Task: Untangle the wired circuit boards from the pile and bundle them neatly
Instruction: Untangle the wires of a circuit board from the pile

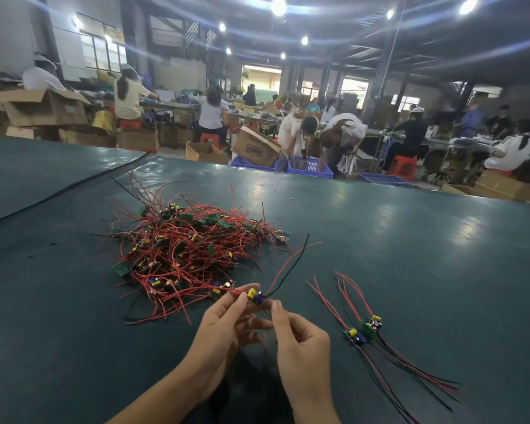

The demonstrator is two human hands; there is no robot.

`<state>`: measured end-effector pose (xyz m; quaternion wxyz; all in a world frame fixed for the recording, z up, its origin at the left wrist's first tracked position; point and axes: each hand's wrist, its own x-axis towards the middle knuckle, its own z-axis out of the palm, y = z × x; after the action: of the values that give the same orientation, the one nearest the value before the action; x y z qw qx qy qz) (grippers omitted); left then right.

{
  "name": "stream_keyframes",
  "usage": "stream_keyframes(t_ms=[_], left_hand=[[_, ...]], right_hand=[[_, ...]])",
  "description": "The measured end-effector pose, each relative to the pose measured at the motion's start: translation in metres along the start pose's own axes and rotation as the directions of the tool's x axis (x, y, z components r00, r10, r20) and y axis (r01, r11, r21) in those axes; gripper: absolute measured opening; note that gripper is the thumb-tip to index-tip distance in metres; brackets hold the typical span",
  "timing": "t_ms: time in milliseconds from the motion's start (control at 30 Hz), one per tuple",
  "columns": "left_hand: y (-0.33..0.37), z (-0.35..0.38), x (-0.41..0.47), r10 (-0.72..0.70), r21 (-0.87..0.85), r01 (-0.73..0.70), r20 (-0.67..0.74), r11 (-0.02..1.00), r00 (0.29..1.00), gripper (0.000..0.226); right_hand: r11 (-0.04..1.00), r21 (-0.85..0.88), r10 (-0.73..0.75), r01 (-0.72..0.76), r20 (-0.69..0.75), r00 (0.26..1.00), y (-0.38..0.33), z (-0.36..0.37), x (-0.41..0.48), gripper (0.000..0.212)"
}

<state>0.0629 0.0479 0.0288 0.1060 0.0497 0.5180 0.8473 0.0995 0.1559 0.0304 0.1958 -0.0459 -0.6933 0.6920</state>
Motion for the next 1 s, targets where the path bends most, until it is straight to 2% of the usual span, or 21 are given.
stream_keyframes(t_ms=[200,467,567,633,733,833,1000], left_hand=[[-0.002,0.002,-0.004,-0.021,0.09,0.015,0.065,0.996,0.998,0.028],[-0.003,0.001,-0.003,0.064,0.207,-0.088,0.117,0.974,0.991,0.036],[-0.004,0.002,-0.005,0.077,0.314,-0.124,0.158,0.941,0.984,0.035],[-0.006,0.002,-0.006,0.062,0.348,-0.128,0.194,0.929,0.979,0.043],[-0.008,0.0,-0.005,0.034,0.35,-0.103,0.199,0.931,0.979,0.052],[-0.008,-0.002,-0.004,0.055,0.298,-0.11,0.186,0.948,0.981,0.051],[-0.01,-0.002,-0.003,0.129,0.259,-0.145,0.074,0.955,0.989,0.052]], right_hand=[[0.96,0.228,0.182,-0.163,-0.067,0.981,-0.003,0.004,0.003,0.018],[0.942,0.249,0.256,-0.226,-0.091,0.963,-0.002,-0.002,0.007,0.018],[0.94,0.246,0.257,-0.236,-0.053,0.965,-0.001,-0.003,0.007,0.017],[0.937,0.255,0.25,-0.24,-0.007,0.968,-0.001,-0.002,0.006,0.018],[0.927,0.275,0.244,-0.254,0.07,0.967,0.0,0.0,0.005,0.017],[0.917,0.294,0.249,-0.268,0.102,0.963,0.0,0.002,0.006,0.014],[0.874,0.375,0.325,-0.31,0.023,0.945,-0.001,0.0,0.01,0.02]])
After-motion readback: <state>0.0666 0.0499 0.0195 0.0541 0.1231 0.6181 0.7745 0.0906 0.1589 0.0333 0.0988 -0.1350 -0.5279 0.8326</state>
